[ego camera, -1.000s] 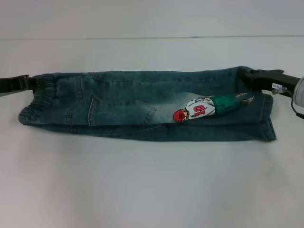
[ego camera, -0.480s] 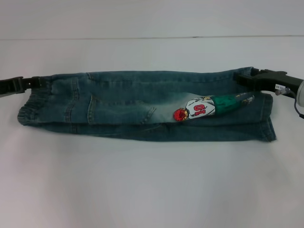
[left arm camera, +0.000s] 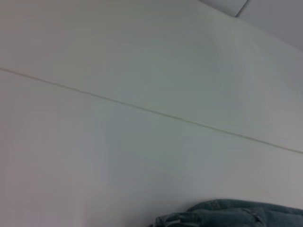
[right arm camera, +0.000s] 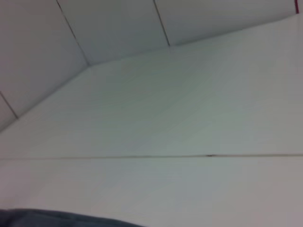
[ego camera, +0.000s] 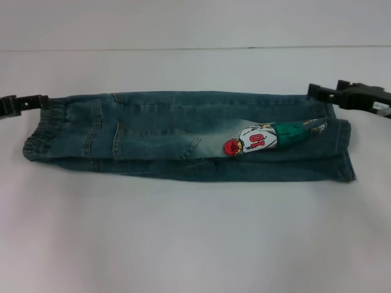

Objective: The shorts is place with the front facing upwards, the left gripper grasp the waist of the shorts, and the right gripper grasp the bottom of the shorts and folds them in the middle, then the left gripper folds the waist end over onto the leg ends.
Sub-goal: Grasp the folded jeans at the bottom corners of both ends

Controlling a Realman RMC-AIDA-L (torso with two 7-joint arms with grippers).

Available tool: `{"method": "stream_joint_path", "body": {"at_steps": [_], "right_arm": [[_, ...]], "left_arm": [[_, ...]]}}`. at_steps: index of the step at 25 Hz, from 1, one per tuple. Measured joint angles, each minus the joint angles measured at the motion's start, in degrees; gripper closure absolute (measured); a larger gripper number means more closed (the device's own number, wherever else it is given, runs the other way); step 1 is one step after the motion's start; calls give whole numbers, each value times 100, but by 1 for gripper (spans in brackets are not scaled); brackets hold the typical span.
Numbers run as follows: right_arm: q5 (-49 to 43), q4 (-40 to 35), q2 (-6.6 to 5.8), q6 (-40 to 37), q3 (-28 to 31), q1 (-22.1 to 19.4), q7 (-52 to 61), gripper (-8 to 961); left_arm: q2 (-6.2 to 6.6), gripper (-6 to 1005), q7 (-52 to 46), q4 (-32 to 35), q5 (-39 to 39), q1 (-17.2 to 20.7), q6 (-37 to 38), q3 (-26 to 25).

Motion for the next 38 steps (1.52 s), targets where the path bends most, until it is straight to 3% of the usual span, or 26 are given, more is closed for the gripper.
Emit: {"method": "stream_joint_path", "body": {"at_steps": [3,10,14,24,30,38], "right_arm": [[18,-219,-96,-779,142,-130,167,-5],[-91,-634,-451,-3619,-180,-263,162,-5],[-372,-833,-506,-4697,-487,-270,76,-5],[-764,-807,-380,-4597,-658,-239,-2,-5],[-795,-805,-292,-4381,-842,-202,-11,-5],[-795,-798,-267,-4339,-897,-190,13,-6]], "left_arm": [[1,153,203,142,-229,99,399,-149],[28,158,759,327,-433,246,1365,-626],[52,161,840,337,-392,309,1436,-630],[77,168,1005,246,373,324,1071,-586],[71,172,990,-60,460,267,840,-567],[30,178,979,-414,485,231,464,-365]]}}
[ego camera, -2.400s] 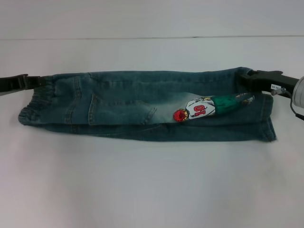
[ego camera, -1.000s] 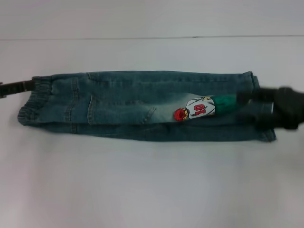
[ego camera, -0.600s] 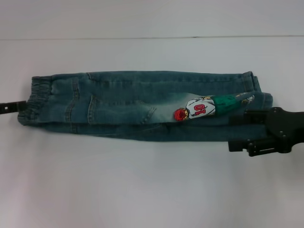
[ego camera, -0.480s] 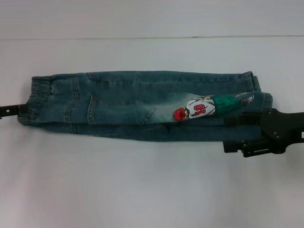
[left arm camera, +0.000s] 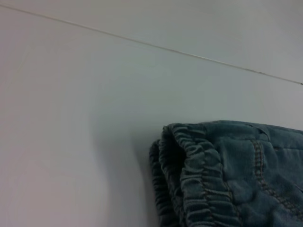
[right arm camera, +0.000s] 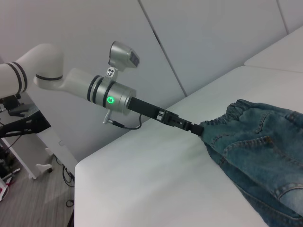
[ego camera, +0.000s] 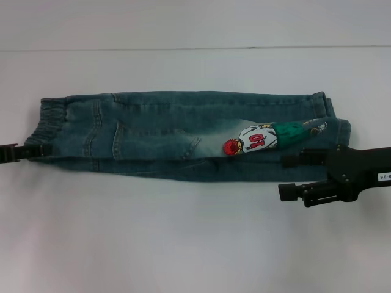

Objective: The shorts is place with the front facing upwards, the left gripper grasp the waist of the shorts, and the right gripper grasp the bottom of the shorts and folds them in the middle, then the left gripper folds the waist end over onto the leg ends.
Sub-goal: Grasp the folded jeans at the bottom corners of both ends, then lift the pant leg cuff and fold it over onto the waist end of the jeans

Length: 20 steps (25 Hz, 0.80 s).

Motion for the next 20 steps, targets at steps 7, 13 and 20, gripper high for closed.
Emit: {"method": "stream_joint_path", "body": {"at_steps": [7,13,20], "right_arm": [[4,81,13,38,45,1,-22,-6],[7,109,22,62,49,1,-23,-6],[2,136,40,89,28,1,-24,-6]], "left_arm": [[-14,183,-49,-100,4,-56,-72,85],[-35,411,-13,-110,-30,-59,-87,93],[-66,715,3,-111,-27,-67,-93,241]]}}
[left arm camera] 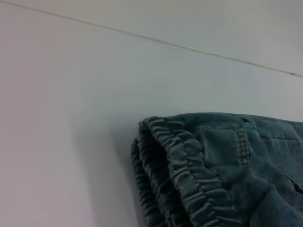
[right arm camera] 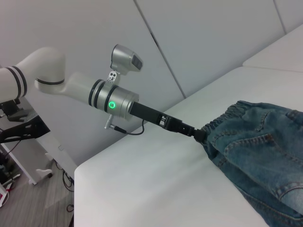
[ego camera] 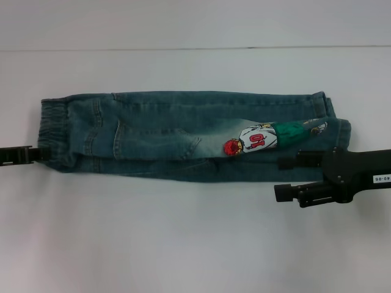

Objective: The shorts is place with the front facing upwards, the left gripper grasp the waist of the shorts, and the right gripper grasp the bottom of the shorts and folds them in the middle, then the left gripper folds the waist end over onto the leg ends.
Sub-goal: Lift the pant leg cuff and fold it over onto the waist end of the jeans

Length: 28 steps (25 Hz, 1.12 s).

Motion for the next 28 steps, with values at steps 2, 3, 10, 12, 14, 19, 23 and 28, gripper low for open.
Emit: {"method": "stream_joint_path", "body": {"at_steps": [2,3,10,12,14,19,23,28], "right_arm": [[0,0,6,8,-2,-1,-1,-6],[0,0,7,14,-7,-3,-1,-6],[0,-3,14,75,-21,-24,-14,-6],[0,-3,13,102,-18,-34,-33,-5],[2,-4,15,156,3,-49,-50,-5],[34,-15,86,464,47,-78,-129,55],[28,-19,166,613,46,-77,-294,240],[13,-3,224,796,-126,-39,-342,484]], "left_arm": [[-1,792,4,0,1,-11,12,1],[-2,831,7,0,-1,-14,27,1],[-2,938,15,33,-36,-30,129,1],[0,961,15,45,-42,-39,179,1],[8,961,16,79,-49,-48,266,-5],[9,961,-10,307,-120,-59,551,-28],[30,961,-44,620,-206,-77,848,-46],[81,960,-106,835,-290,-184,1214,-79]]}}
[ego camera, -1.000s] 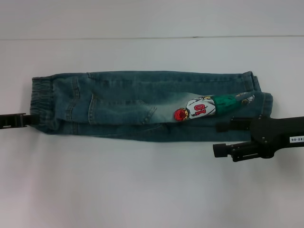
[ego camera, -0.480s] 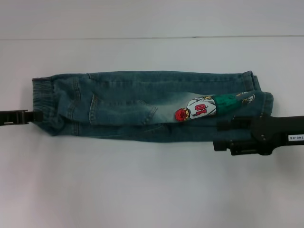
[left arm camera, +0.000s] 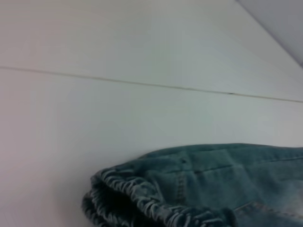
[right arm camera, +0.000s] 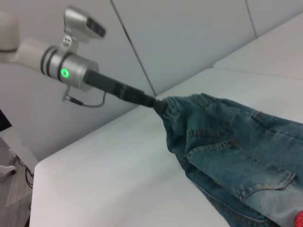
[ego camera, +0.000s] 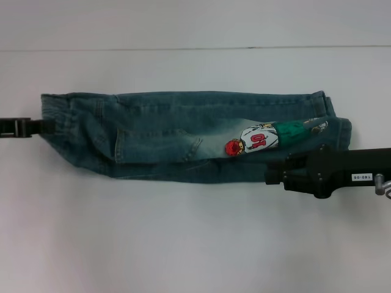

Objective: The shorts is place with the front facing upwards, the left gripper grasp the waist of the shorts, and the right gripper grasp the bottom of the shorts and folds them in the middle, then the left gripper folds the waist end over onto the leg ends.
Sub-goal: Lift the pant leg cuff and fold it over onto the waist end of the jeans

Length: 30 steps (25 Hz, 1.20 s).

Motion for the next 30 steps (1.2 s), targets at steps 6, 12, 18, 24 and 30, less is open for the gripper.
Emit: {"method": "stream_joint_path", "body": {"at_steps": [6,12,18,24,30], "right_arm": [[20,12,96,310,42,-3,-5,761],[494,225,293,1028,316,-38,-223,861],[2140,1686,347,2025,482,17,-1784,924],[3414,3127,427,2770,500,387,-3420,921],[3881,4228,487,3144,945,743,-4692,922]], "left_arm": [[101,960,-78,95,-277,-225,460,0],[198,960,-210,102,-737,-532,848,4],[242,960,-354,104,-1403,-797,1060,39],[242,959,-464,57,-1968,-1071,1208,93],[189,959,-481,32,-2068,-1242,1221,430]]}}
